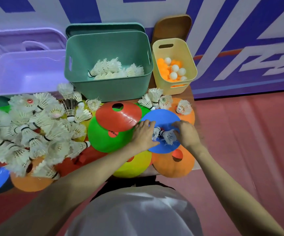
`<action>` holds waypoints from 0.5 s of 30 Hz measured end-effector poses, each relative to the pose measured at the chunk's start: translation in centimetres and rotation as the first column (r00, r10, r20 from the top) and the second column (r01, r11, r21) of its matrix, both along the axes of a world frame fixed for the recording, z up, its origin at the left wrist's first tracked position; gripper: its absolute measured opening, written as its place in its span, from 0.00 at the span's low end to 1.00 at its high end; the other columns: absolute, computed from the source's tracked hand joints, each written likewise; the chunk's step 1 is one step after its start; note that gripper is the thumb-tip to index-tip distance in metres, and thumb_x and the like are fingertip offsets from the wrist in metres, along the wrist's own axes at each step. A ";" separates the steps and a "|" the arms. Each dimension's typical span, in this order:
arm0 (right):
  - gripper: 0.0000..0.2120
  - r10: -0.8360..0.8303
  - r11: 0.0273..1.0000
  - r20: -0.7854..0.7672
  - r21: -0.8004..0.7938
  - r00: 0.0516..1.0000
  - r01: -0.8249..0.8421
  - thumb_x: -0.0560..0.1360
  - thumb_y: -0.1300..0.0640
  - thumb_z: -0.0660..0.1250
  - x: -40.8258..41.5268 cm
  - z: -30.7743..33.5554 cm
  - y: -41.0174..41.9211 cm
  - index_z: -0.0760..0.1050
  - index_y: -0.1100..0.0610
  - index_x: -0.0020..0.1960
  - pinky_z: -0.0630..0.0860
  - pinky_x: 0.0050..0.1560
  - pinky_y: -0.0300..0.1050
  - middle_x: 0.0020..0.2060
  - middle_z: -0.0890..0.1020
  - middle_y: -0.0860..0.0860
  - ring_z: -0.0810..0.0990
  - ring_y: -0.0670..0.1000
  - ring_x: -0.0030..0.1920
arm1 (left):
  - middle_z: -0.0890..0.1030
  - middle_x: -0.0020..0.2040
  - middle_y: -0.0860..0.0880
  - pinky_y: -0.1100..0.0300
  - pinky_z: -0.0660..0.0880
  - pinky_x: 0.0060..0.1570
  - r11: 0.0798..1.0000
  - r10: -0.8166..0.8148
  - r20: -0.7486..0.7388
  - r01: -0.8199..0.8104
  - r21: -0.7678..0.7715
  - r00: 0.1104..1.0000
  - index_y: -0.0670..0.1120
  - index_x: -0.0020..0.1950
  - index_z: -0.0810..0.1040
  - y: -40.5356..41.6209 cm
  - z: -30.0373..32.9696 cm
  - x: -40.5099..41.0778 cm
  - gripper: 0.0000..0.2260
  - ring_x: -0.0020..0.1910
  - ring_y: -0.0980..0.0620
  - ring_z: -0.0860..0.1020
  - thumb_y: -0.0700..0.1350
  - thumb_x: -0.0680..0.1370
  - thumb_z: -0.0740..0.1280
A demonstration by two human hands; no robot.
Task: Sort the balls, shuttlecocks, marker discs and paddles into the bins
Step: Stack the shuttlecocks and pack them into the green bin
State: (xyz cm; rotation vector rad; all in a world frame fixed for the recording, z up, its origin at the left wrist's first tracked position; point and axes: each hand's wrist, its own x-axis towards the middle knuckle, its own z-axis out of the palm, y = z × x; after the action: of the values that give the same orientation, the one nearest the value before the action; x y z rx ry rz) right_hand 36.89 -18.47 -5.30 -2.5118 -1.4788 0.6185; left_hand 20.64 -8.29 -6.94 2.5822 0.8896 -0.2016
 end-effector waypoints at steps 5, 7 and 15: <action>0.06 -0.056 0.997 0.016 0.060 0.998 0.055 0.75 0.61 0.63 0.6 0.0 -0.3 0.77 0.62 0.44 0.74 0.37 0.54 0.41 0.78 0.58 0.77 0.62 0.40 | 0.70 0.65 0.44 0.53 0.67 0.62 0.999 0.040 -0.016 -0.039 0.036 0.999 0.44 0.73 0.61 -1.3 -1.2 0.5 0.39 0.65 0.43 0.68 0.58 0.70 0.73; 0.06 -0.120 0.983 -0.024 0.139 0.993 0.122 0.77 0.61 0.62 0.7 0.2 -0.8 0.75 0.62 0.45 0.74 0.35 0.53 0.41 0.78 0.57 0.76 0.60 0.39 | 0.71 0.64 0.43 0.54 0.68 0.62 0.997 0.065 -0.012 -0.065 0.043 0.998 0.43 0.72 0.62 -1.4 -1.6 0.6 0.37 0.64 0.44 0.69 0.56 0.71 0.74; 0.05 -0.224 0.881 -0.292 0.346 0.930 0.321 0.80 0.61 0.58 -0.4 2.0 -2.1 0.67 0.59 0.45 0.69 0.34 0.53 0.35 0.75 0.51 0.72 0.53 0.34 | 0.76 0.53 0.40 0.54 0.70 0.51 0.965 0.259 0.274 -0.233 -0.123 0.926 0.38 0.58 0.70 -1.1 -1.3 0.1 0.21 0.55 0.41 0.74 0.40 0.69 0.74</action>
State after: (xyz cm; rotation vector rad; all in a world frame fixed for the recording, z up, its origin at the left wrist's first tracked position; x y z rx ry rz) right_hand 36.48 -20.61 -3.26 -2.1849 -1.0124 0.5032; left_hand 20.72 -9.40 -8.23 2.3112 1.0547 0.1988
